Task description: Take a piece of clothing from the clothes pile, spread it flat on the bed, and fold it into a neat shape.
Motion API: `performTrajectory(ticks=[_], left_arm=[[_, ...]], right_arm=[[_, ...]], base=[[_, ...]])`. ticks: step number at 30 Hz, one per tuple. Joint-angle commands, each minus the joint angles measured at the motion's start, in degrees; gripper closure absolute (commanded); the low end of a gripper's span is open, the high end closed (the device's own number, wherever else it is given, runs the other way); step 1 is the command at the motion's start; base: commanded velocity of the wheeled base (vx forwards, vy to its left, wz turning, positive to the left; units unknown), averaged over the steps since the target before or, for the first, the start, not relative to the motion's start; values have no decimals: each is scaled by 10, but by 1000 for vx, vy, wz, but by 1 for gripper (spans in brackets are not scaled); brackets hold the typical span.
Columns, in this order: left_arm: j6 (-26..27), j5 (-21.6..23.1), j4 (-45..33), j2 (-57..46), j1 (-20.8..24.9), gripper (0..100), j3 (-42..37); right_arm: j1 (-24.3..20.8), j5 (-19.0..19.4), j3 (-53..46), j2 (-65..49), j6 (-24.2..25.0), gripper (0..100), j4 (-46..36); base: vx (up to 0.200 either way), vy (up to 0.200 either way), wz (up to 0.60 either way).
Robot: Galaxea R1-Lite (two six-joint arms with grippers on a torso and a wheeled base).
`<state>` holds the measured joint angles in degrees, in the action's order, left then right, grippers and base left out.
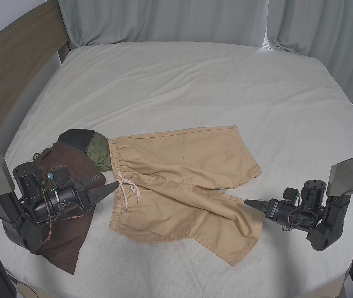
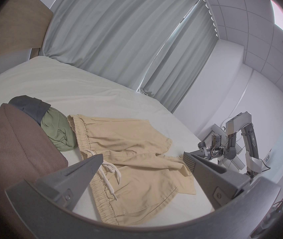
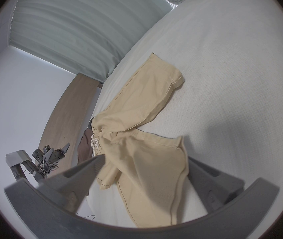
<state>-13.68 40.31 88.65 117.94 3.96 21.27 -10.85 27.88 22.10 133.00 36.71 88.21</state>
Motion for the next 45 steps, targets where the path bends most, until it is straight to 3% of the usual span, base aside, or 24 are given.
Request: performTrajectory(ticks=[1,9,14,20,38,45], left_arm=[[0,0,0,1,1,0,0],[0,-1,0,1,2,0,0],[0,-1,0,5,3,0,-1],[-1,-1,0,7,3,0,-1],[1,-1,0,19,-4,0,-3],[4,0,0,25,2,0,-9]], right_arm=[[0,0,-1,3,-8,100,0],[12,-2,41,16,-13,100,0],[15,-55,125,45,-11,100,0],[12,-75,177,79,-8,100,1],[28,-80,209,82,-11,100,2],[19,-122,226,83,-13,100,2]], base=[[0,0,0],[0,0,0],[0,0,0],[0,0,0],[0,0,0],[0,0,0]])
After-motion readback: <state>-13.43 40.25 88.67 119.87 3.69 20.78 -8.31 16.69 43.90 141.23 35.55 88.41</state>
